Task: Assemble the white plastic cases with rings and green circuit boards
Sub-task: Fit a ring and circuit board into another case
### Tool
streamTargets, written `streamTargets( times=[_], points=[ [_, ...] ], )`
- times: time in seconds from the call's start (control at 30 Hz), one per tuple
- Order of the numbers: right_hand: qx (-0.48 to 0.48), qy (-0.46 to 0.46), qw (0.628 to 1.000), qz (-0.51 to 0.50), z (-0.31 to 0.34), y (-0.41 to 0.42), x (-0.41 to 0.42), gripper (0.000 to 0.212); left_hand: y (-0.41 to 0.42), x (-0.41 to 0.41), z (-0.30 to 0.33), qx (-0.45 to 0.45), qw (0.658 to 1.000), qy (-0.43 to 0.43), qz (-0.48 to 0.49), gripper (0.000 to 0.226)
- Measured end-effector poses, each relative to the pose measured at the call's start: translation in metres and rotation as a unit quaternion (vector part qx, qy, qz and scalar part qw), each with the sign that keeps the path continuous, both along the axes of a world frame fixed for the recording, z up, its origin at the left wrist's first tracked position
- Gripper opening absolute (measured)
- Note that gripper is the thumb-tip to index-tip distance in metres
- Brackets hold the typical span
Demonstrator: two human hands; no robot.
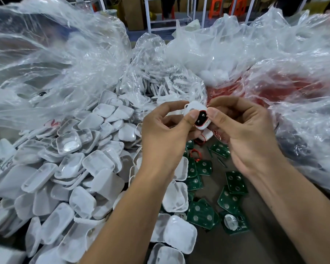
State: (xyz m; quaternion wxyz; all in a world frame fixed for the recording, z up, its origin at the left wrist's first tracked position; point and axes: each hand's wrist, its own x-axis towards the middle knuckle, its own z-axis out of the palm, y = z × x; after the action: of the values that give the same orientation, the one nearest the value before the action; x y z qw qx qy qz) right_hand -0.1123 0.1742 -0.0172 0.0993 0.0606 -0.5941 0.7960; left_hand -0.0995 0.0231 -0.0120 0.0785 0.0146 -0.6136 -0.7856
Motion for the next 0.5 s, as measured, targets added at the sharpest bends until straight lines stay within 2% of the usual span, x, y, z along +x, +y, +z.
streamTargets(
  times=[0.07, 0.13, 0.23, 0.37, 0.5],
  points=[
    [0.151, 0.092, 0.981, -0.083, -0.002, -0.001, 0.000, 0.016, 0.005, 0.002, 0.001, 0.066, 0.997, -0.034, -0.006, 0.028],
    [0.234, 0.146, 0.955, -0.107, -0.002, 0.000, 0.002, 0.014, 0.008, 0.003, 0.003, 0.137, 0.988, -0.066, -0.027, 0.044],
    [0.290, 0.189, 0.932, -0.106, -0.001, 0.000, 0.005, 0.019, 0.007, 0.001, 0.005, 0.211, 0.974, -0.079, -0.033, 0.057],
    [0.317, 0.222, 0.917, -0.090, 0.002, -0.002, 0.007, 0.028, 0.002, -0.004, 0.005, 0.287, 0.950, -0.110, -0.062, 0.047],
    [0.358, 0.258, 0.891, -0.104, 0.006, 0.000, 0.006, 0.021, -0.003, -0.005, 0.005, 0.297, 0.942, -0.120, -0.097, 0.038]
  ],
)
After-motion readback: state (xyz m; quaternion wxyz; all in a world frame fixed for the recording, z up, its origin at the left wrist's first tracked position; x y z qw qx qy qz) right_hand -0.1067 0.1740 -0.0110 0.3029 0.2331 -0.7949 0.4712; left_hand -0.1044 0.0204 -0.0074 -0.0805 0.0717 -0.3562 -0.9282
